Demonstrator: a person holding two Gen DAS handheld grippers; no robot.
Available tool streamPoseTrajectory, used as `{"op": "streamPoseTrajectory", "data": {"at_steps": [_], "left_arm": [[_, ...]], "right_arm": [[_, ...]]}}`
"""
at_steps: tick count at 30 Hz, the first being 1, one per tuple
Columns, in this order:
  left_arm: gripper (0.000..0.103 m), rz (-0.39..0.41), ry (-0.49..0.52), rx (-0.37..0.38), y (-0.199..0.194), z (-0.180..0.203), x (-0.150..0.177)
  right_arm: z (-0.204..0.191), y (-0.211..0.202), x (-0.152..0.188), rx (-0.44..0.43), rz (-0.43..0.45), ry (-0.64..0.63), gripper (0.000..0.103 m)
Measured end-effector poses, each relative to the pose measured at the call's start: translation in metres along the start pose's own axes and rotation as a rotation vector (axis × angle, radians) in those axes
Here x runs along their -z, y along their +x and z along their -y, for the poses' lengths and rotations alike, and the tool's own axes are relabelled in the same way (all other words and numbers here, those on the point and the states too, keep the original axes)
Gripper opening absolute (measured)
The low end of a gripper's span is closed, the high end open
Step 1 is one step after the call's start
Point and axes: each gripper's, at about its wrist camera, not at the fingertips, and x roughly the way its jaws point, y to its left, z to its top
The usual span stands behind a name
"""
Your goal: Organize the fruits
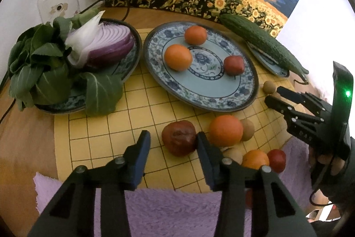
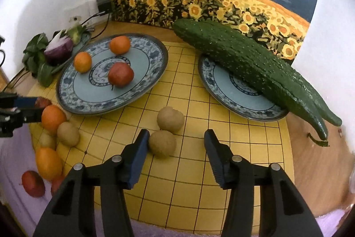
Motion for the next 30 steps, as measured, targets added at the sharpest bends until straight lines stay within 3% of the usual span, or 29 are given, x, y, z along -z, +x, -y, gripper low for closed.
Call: {"op": "streamPoseTrajectory", "data": {"at_steps": [5, 7, 9, 11, 30], "left_arm": [[0.044, 0.002, -0.003, -0.002, 0.001, 0.0, -0.001], [0.044, 0.002, -0.004, -0.003, 0.002, 0.0, -0.002], [0.041, 0.004, -0.006, -0.003, 0.002, 0.0, -0.002], [0.034, 0.006, -0.011, -0.008, 0.003, 0.0, -0.003], [0.032, 0.025, -0.039, 0.004, -0.005, -0.003, -0.003]], "right_arm": [[0.0, 0.004, -0.006, 0.008, -0.001, 0.016, 0.052], [-0.001, 0.004, -0.006, 0.012, 0.002, 0.019, 0.045], [-0.003, 0.003, -0.006, 0.008, 0.008, 0.016, 0.026], [-0.002, 0.004, -0.006, 0.004, 0.008, 0.018, 0.025], [-0.004, -0.016, -0.001, 0.016, 0.031, 0.022, 0.025]]}}
